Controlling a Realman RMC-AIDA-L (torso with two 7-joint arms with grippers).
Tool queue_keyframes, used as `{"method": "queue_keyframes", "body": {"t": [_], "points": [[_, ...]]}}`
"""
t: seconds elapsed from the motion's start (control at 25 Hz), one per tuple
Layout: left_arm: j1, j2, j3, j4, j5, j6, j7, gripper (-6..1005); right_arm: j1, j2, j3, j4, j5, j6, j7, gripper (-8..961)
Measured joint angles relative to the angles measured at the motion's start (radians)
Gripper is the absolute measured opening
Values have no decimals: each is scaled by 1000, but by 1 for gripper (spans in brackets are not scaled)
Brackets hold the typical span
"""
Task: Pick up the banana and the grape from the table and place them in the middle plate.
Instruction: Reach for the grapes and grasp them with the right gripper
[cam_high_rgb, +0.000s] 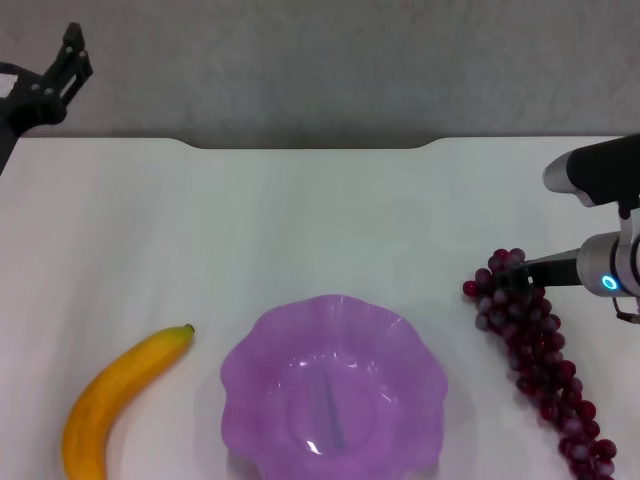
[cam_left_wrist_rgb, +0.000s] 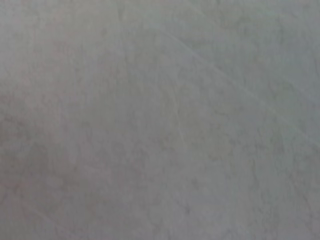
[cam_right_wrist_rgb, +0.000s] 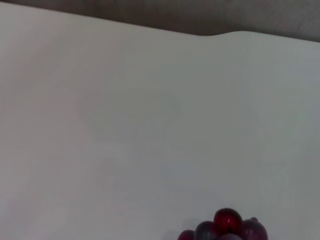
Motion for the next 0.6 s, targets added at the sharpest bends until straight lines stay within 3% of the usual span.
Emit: {"method": "queue_keyframes", "body": {"t": [0.6], "points": [[2,0,3,1,0,0,0,880,-6,0,-2,1,-6,-8,-6,392]]}}
